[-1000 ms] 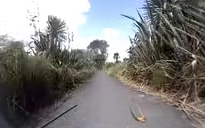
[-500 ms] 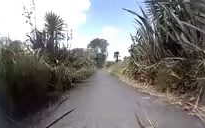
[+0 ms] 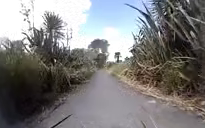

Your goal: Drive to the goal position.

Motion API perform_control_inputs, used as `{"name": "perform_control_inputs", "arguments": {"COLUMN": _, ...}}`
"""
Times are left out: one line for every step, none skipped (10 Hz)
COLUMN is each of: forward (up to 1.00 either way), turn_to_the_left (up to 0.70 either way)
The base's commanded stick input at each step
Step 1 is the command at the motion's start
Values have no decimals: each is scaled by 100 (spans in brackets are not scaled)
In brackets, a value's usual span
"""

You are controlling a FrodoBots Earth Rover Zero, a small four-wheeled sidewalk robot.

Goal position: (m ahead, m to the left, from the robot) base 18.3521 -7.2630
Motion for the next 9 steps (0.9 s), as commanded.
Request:
{"name": "perform_control_inputs", "arguments": {"forward": 50, "turn_to_the_left": 0}}
{"name": "perform_control_inputs", "arguments": {"forward": 50, "turn_to_the_left": 0}}
{"name": "perform_control_inputs", "arguments": {"forward": 50, "turn_to_the_left": 0}}
{"name": "perform_control_inputs", "arguments": {"forward": 50, "turn_to_the_left": 0}}
{"name": "perform_control_inputs", "arguments": {"forward": 50, "turn_to_the_left": 0}}
{"name": "perform_control_inputs", "arguments": {"forward": 50, "turn_to_the_left": 0}}
{"name": "perform_control_inputs", "arguments": {"forward": 50, "turn_to_the_left": 0}}
{"name": "perform_control_inputs", "arguments": {"forward": 50, "turn_to_the_left": 0}}
{"name": "perform_control_inputs", "arguments": {"forward": 50, "turn_to_the_left": 0}}
